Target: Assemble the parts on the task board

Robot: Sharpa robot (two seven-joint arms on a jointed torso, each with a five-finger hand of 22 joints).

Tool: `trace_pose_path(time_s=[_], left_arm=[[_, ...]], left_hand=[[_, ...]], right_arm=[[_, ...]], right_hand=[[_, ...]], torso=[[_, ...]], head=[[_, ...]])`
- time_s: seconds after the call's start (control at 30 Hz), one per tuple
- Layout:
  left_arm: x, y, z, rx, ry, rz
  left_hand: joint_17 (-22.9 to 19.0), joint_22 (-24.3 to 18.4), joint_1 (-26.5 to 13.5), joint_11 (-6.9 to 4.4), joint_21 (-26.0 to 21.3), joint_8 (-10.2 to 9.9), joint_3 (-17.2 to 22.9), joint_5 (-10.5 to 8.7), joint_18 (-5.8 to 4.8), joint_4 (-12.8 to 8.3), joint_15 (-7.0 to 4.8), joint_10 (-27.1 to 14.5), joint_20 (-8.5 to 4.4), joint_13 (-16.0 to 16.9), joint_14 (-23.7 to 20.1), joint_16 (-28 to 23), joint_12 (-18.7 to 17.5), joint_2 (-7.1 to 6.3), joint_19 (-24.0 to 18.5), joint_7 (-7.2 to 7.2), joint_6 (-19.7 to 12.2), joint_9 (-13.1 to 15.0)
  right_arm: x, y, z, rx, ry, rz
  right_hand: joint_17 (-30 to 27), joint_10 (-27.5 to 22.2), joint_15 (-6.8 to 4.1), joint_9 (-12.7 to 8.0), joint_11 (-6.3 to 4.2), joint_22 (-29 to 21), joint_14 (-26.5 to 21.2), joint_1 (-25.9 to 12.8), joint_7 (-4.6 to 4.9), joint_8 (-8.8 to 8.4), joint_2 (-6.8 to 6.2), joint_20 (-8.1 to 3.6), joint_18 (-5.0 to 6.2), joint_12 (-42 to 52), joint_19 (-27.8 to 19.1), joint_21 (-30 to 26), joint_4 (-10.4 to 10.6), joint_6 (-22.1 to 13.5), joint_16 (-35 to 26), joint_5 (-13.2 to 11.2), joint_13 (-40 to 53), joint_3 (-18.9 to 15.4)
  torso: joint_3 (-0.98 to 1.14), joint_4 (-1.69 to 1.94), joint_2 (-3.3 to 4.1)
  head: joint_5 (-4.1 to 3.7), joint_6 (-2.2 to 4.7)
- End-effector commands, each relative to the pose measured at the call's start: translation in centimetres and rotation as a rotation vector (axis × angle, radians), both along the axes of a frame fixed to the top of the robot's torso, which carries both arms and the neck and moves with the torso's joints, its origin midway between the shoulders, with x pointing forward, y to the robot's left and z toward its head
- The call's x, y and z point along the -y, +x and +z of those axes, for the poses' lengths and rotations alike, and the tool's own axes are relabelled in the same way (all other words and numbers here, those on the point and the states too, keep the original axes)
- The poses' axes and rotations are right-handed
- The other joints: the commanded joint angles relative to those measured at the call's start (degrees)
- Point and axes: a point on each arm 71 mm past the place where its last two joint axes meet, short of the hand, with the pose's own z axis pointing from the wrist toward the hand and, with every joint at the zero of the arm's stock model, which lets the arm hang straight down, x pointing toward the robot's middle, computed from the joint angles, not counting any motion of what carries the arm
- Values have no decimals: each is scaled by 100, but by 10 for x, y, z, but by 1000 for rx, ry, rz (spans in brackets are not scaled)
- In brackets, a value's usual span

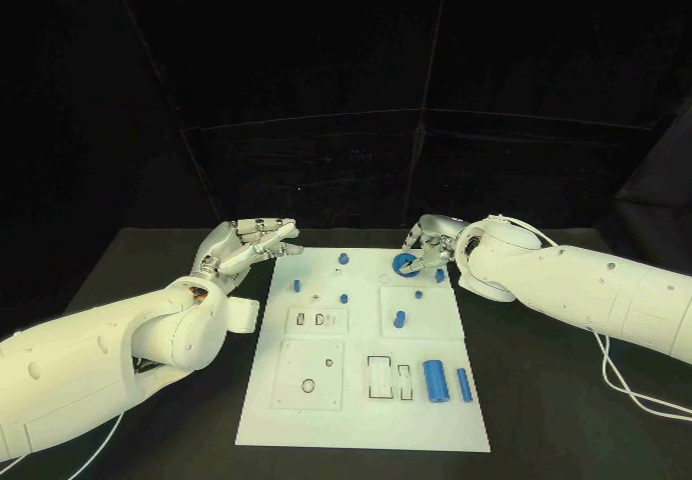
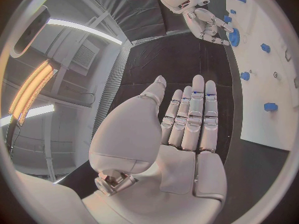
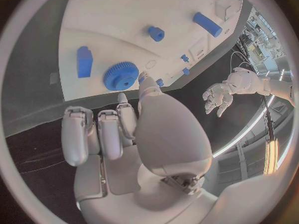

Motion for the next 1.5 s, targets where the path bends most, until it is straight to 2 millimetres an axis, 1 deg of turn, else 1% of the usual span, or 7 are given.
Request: trace_pose_path(time_s=[0.03,0.3,0.5,0.9,1.1,1.23,1.5], left_arm=[[1,0,1,8,-5,-14],[1,0,1,8,-4,-13],[1,0,1,8,-3,-12],[1,1,1,7,-3,-12],[1,1,0,6,-3,-12],[1,1,0,6,-3,-12],[1,0,0,4,-2,-13]], left_hand=[[15,-13,-17,-4,-29,-34,-1,-3,84,-41,39,-24,15,-4,9,-40,-26,28,15,8,7,-2],[15,-13,-17,-4,-29,-34,-1,-3,84,-41,39,-24,15,-4,9,-40,-26,28,15,8,7,-2],[15,-13,-17,-4,-29,-34,-1,-3,84,-41,39,-24,15,-4,9,-40,-26,28,15,8,7,-2],[15,-13,-17,-4,-29,-34,-1,-3,84,-41,39,-24,15,-4,9,-40,-26,28,15,8,7,-2],[15,-13,-17,-4,-29,-34,-1,-3,84,-41,39,-24,15,-4,9,-40,-26,28,15,8,7,-2],[15,-13,-17,-4,-29,-34,-1,-3,84,-41,39,-24,15,-4,9,-40,-26,28,15,8,7,-2],[15,-13,-17,-4,-29,-34,-1,-3,84,-41,39,-24,15,-4,9,-40,-26,28,15,8,7,-2]], right_arm=[[-1,0,-2,-20,-38,20],[0,-1,-2,-18,-47,19],[0,-1,-2,-12,-51,21],[-4,-1,-1,37,-71,34],[-11,-4,2,113,-66,50],[-20,-11,9,186,-24,76],[-49,-33,25,307,46,141]], right_hand=[[238,57,45,0,-5,612,360,24,0,47,46,4,-104,61,50,38,-44,52,41,18,82,-6],[272,81,45,-3,-8,638,363,70,-3,69,108,6,-109,132,64,49,-114,80,56,14,172,29],[305,81,44,-8,-10,665,365,193,-4,99,240,6,-114,168,77,61,-257,126,70,-118,235,167],[373,158,9,-10,-50,752,372,559,-39,212,504,-21,-131,296,126,95,-695,513,96,-342,428,854],[419,247,-26,-14,-99,830,381,484,-98,250,500,-51,-148,410,178,125,-802,744,112,-336,566,1166],[449,302,-59,-25,-140,891,388,285,-146,226,416,-81,-162,469,220,149,-831,878,122,-209,644,1377],[470,327,-83,-26,-164,958,392,-8,-174,157,288,-108,-177,479,267,174,-825,980,127,-134,678,1601]], torso=[[0,-9,-2],[3,-1,-2],[2,-5,-1],[2,-8,-1],[3,-7,0],[7,-8,-3],[-6,1,-8]], head=[[-4,-10],[-2,-21],[-2,-24],[-4,-37],[-2,-44],[10,-37],[9,-28]])
